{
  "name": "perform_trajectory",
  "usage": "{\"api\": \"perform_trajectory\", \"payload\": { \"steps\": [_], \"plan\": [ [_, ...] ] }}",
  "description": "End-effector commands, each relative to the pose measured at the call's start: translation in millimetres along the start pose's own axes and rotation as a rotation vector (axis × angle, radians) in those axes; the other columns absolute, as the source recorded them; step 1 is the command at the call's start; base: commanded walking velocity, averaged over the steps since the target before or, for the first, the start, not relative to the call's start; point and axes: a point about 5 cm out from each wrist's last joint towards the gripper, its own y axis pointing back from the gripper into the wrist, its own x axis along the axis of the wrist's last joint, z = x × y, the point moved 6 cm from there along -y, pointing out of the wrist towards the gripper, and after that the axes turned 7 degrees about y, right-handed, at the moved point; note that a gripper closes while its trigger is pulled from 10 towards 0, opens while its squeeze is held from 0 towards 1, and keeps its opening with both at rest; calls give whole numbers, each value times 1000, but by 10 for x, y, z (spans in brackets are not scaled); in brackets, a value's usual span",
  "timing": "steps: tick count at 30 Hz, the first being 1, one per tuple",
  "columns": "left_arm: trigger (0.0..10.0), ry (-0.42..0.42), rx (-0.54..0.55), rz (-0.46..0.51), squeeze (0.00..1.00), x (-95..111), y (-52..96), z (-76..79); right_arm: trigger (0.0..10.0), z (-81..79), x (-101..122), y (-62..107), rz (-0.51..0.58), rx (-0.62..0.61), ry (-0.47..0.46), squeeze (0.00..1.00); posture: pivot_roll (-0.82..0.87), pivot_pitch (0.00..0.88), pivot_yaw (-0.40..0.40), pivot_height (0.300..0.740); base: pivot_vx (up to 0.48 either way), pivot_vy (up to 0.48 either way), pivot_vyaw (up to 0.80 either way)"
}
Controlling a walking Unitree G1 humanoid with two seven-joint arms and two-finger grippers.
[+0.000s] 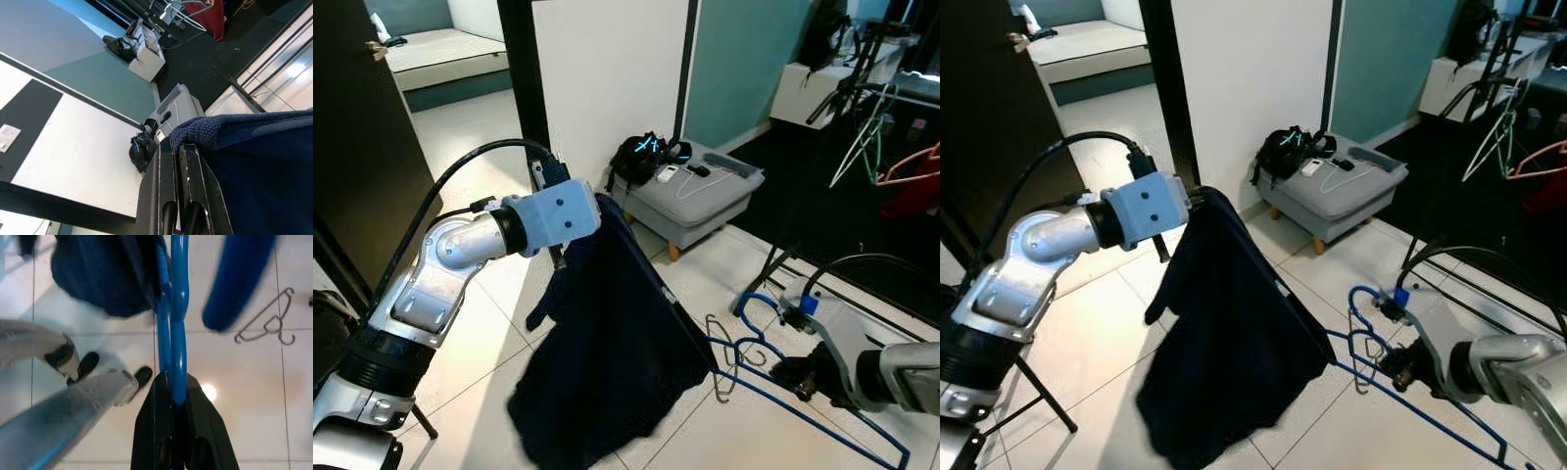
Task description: Hang hanger
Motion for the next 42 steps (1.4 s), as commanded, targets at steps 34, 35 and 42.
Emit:
{"api": "perform_trajectory", "payload": {
  "steps": [34, 35, 42],
  "plan": [
    [10000, 258, -253, 367, 0, 1069, -392, 1263, 10000, 1085, 1227, 5, 830, -158, -1086, 0, -65, 0, 15, 740, 0, 0, 0],
    [10000, 258, -253, 367, 0, 1069, -392, 1263, 10000, 1085, 1227, 5, 830, -158, -1086, 0, -65, 0, 15, 740, 0, 0, 0],
    [10000, 210, -267, 334, 0, 1006, -406, 1325, 10000, 840, 1553, -95, 870, 24, -1151, 0, -67, 0, 19, 740, 0, 0, 0]
  ]
}}
